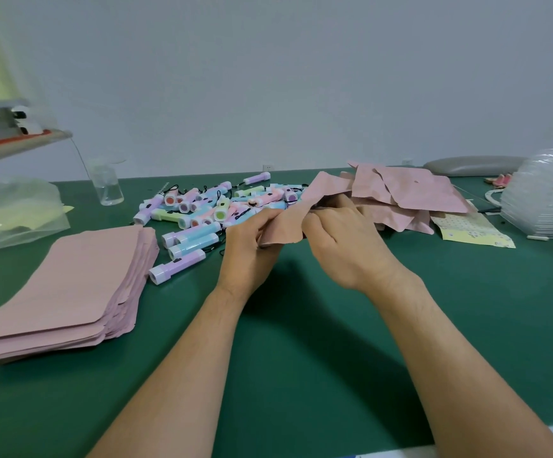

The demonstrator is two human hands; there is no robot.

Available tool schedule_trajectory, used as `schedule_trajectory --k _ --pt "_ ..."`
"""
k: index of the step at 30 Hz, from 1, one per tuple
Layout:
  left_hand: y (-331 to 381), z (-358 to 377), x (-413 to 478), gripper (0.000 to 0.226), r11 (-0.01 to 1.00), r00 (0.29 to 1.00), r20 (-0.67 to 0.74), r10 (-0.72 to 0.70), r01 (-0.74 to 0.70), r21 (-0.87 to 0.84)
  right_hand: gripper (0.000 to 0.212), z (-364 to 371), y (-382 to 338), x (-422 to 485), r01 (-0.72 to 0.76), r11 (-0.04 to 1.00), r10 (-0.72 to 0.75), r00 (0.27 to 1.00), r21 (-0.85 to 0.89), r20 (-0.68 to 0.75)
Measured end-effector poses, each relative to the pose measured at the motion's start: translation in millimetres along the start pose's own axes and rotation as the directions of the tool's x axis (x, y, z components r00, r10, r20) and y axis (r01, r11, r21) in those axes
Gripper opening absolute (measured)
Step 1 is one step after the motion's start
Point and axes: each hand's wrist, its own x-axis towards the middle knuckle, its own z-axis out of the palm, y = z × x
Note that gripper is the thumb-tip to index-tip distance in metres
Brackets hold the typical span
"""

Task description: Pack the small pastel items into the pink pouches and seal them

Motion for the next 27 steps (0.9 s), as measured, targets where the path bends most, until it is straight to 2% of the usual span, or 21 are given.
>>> schedule_trajectory --k 3,5,6,8,9,10,11,12,13,14,15,17,18,19,22,25,27 --pt "1.4 2.3 -1.6 0.036 0.999 1.000 -0.003 0.008 -0.008 -0.036 0.027 1.2 4.8 3.5 -0.039 0.983 0.035 0.999 0.180 0.027" --pt "5.1 5.4 -1.3 0.037 0.999 1.000 -0.001 0.025 -0.025 -0.045 0.025 3.2 6.5 5.3 -0.051 0.976 0.054 0.999 0.211 -0.008" --pt "7.3 7.2 -1.0 0.035 0.998 1.000 0.006 0.027 -0.027 -0.049 0.030 2.9 7.3 5.0 -0.036 0.977 0.048 0.997 0.211 -0.052" --pt "12.2 7.6 -0.1 0.037 1.000 1.000 0.014 0.012 -0.011 -0.023 0.043 -1.0 7.4 3.4 0.096 0.967 -0.041 0.973 0.237 -0.227" --pt "13.2 7.1 0.9 0.043 1.000 1.000 0.014 -0.012 0.012 -0.008 0.046 -3.7 7.9 2.6 0.196 0.944 -0.090 0.926 0.265 -0.366" --pt "14.3 6.1 1.7 0.044 0.999 0.999 0.003 -0.048 0.048 -0.016 0.045 -6.2 9.7 2.3 0.288 0.918 -0.107 0.840 0.271 -0.533" --pt "15.6 4.9 3.2 0.037 0.995 0.996 -0.008 -0.087 0.087 -0.057 0.040 -9.0 12.2 2.7 0.344 0.906 -0.088 0.724 0.248 -0.684" --pt "15.6 3.3 4.0 0.024 0.983 0.992 -0.005 -0.127 0.125 -0.132 0.036 -11.0 16.0 2.9 0.353 0.911 -0.052 0.613 0.215 -0.788" --pt "17.6 1.5 4.5 0.015 0.963 0.984 0.016 -0.175 0.175 -0.206 0.035 -11.7 20.9 3.8 0.335 0.915 0.001 0.554 0.223 -0.833" --pt "21.2 -0.8 5.1 0.021 0.941 0.977 0.035 -0.210 0.212 -0.263 0.037 -11.6 25.4 5.1 0.308 0.902 0.083 0.565 0.303 -0.821" --pt "24.5 -3.4 6.4 0.029 0.921 0.968 0.060 -0.242 0.249 -0.300 0.042 -11.2 28.8 6.7 0.265 0.858 0.187 0.635 0.439 -0.750" --pt "26.5 -9.8 7.6 0.038 0.889 0.948 0.136 -0.286 0.316 -0.333 0.049 -11.1 34.4 10.3 0.144 0.657 0.364 0.799 0.740 -0.479" --pt "26.0 -12.4 7.0 0.041 0.867 0.933 0.203 -0.297 0.353 -0.352 0.046 -10.9 38.1 11.9 0.098 0.537 0.394 0.849 0.838 -0.352" --pt "24.5 -13.8 6.1 0.042 0.838 0.911 0.272 -0.310 0.397 -0.374 0.040 -10.1 42.7 13.5 0.075 0.466 0.392 0.876 0.882 -0.282" --pt "19.1 -14.2 1.5 0.052 0.768 0.836 0.436 -0.332 0.508 -0.389 0.022 -5.8 54.8 16.8 0.085 0.435 0.375 0.888 0.896 -0.266" --pt "14.8 -15.9 -0.2 0.070 0.713 0.763 0.526 -0.374 0.600 -0.362 0.027 1.6 62.1 19.6 0.048 0.416 0.373 0.902 0.908 -0.218" --pt "9.4 -18.6 -0.9 0.074 0.696 0.723 0.551 -0.416 0.644 -0.319 0.029 9.4 63.3 21.6 -0.001 0.474 0.377 0.904 0.880 -0.202"
